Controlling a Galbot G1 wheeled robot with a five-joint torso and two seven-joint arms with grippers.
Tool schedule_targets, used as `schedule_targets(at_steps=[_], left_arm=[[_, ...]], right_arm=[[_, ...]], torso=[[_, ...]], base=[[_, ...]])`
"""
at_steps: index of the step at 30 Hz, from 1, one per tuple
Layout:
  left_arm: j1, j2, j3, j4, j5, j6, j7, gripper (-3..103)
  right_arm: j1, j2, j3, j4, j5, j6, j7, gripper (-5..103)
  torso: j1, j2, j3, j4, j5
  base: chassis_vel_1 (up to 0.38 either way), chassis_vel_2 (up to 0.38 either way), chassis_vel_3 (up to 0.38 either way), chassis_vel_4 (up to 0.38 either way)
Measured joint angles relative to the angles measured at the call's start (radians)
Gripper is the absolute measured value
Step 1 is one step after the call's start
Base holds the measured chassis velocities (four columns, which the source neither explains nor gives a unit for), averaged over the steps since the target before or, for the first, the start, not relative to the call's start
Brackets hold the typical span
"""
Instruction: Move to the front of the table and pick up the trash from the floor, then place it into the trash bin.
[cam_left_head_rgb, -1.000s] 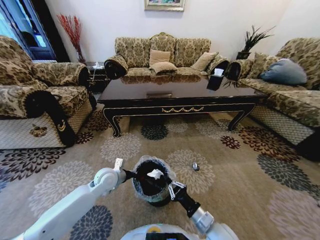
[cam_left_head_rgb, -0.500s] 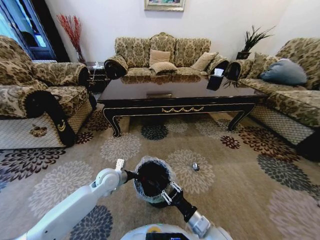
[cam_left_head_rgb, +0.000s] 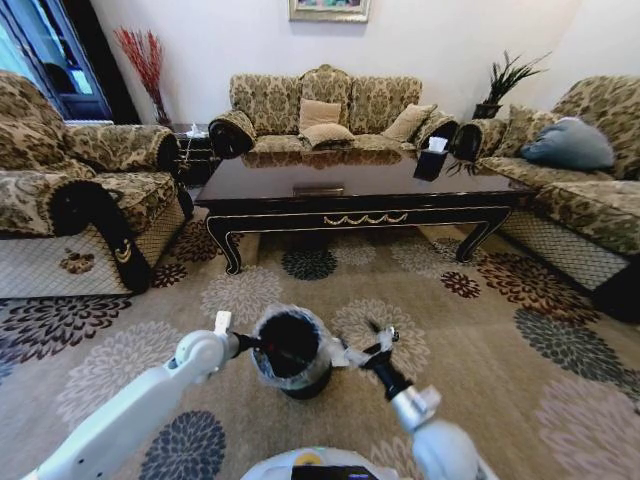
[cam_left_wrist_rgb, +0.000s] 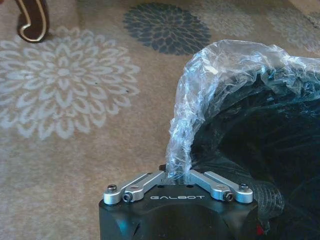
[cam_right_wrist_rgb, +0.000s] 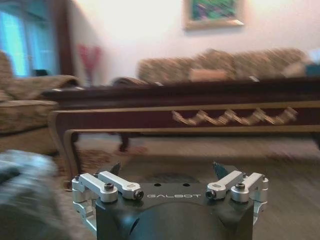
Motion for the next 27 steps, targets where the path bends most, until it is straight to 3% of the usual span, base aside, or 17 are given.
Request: schedule_targets(at_steps=[18, 27], left_arm=[[0.009, 0.021, -0.049, 0.009, -0.037, 0.0, 0.003, 0], [0.008, 0.035, -0.053, 0.001, -0.053, 0.0, -0.008, 0]], right_arm=[[0.301, 0.07, -0.031, -0.56, 0.184, -0.104, 0.081, 100], [0.481, 0.1, -0.071, -0.825, 0.175, -0.101, 0.091, 100]], torso=[[0.0, 0.0, 0.0, -0.0002, -0.0001], [0.0, 0.0, 0.0, 0.0, -0.0002]], base=[[0.0, 0.0, 0.0, 0.0], [0.0, 0.0, 0.0, 0.0]])
